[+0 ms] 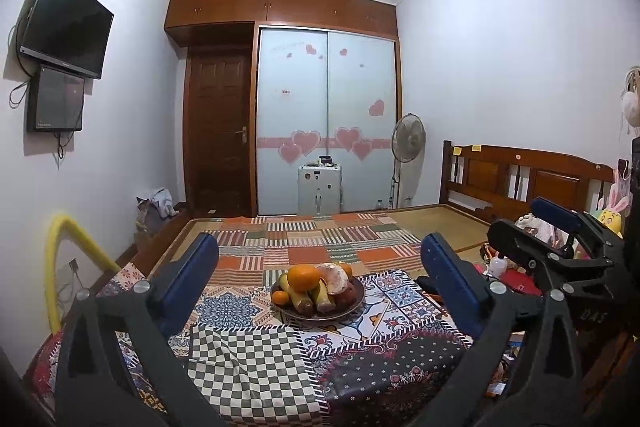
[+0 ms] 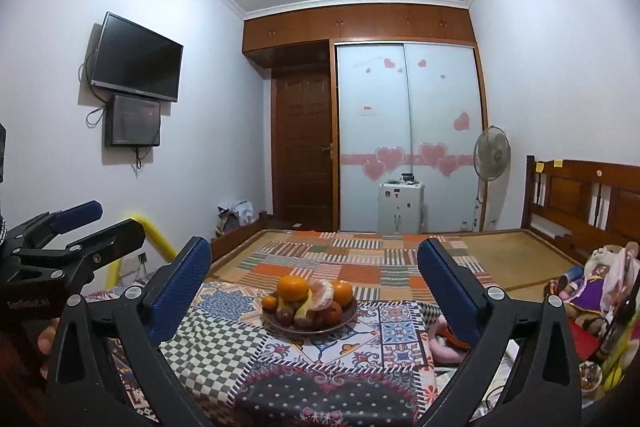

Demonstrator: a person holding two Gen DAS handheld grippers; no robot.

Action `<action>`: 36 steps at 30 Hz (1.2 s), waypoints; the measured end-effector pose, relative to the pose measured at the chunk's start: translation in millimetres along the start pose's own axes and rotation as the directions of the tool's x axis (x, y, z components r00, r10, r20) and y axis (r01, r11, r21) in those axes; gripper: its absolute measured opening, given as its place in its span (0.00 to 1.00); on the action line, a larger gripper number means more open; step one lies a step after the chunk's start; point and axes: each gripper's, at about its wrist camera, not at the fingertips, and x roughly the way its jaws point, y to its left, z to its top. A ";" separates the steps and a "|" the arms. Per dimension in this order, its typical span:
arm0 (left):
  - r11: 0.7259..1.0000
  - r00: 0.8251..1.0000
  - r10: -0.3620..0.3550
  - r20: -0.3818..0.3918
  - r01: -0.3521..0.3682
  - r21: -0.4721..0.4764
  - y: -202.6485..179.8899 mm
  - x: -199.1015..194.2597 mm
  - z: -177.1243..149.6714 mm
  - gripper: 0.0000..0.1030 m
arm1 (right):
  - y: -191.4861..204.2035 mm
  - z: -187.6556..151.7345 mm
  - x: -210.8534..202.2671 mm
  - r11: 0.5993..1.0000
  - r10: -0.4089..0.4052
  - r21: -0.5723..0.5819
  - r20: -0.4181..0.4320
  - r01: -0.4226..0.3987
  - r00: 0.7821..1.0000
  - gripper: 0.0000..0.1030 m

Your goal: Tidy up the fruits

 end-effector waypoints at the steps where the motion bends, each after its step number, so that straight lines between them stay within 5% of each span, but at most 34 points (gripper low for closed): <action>1: 1.000 1.000 0.001 -0.001 -0.001 -0.002 1.1 0.6 -0.1 1.00 | -0.3 0.2 -0.1 1.000 0.001 0.000 -0.001 -0.001 1.000 1.00; 36: 1.000 1.000 -0.006 -0.029 0.005 -0.022 2.0 13.3 -5.7 1.00 | 3.0 5.3 0.4 1.000 0.005 0.014 -0.011 -0.004 1.000 1.00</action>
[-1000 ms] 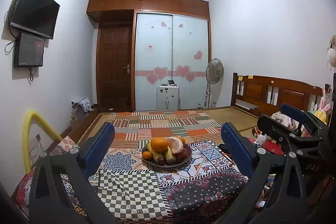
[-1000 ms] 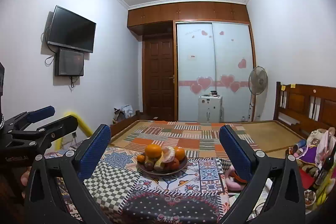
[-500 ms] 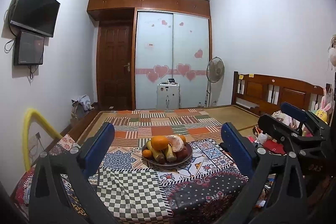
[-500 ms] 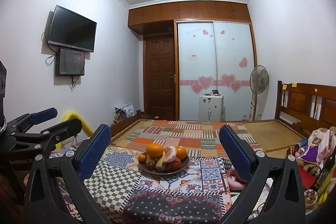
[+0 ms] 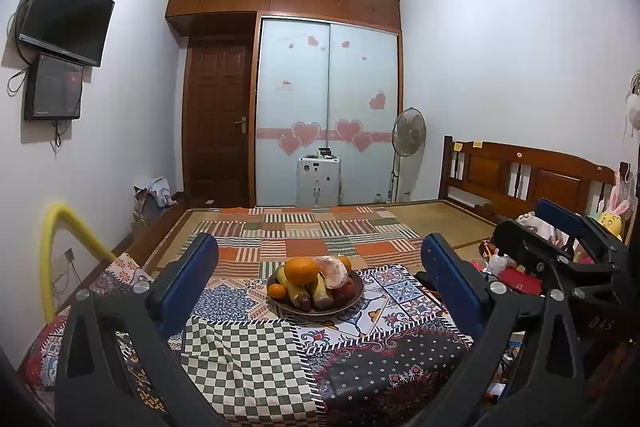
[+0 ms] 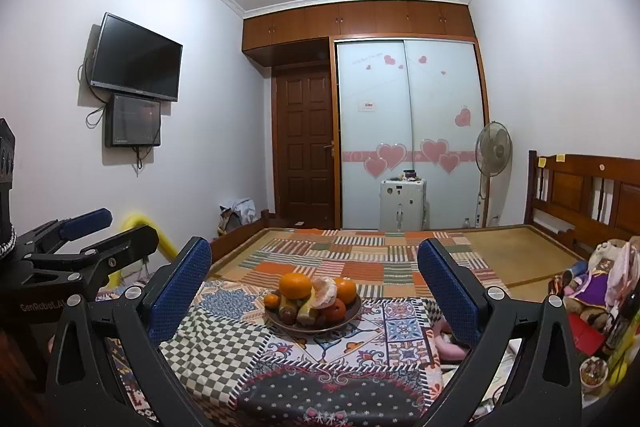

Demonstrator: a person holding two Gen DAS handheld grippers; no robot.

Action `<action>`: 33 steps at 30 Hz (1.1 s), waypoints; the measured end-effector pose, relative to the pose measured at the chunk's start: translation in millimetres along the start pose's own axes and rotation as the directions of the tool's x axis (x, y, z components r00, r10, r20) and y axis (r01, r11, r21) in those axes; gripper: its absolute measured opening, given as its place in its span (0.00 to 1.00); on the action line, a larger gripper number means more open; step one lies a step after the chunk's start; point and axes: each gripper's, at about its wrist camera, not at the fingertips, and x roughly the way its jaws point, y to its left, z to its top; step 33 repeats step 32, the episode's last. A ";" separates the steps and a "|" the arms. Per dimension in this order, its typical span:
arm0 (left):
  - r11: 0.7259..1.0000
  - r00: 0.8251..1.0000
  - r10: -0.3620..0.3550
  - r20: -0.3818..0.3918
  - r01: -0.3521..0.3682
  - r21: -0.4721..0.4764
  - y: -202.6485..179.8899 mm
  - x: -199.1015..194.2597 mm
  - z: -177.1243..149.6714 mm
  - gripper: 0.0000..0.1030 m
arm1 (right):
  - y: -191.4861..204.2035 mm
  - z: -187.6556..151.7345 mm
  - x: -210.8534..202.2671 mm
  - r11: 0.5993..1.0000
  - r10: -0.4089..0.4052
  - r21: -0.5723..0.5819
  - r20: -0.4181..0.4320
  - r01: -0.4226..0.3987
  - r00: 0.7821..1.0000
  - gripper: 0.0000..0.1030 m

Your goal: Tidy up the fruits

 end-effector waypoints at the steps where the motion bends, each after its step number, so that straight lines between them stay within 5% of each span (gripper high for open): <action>1: 1.000 1.000 -0.001 0.001 0.001 0.000 0.0 -0.8 0.3 1.00 | -0.1 -0.6 0.6 1.000 0.000 0.000 0.000 0.000 1.000 1.00; 33: 0.999 0.999 -0.031 -0.019 0.031 0.012 -2.9 0.1 -3.2 1.00 | -2.4 1.9 5.6 1.000 0.005 0.022 -0.010 -0.004 1.000 1.00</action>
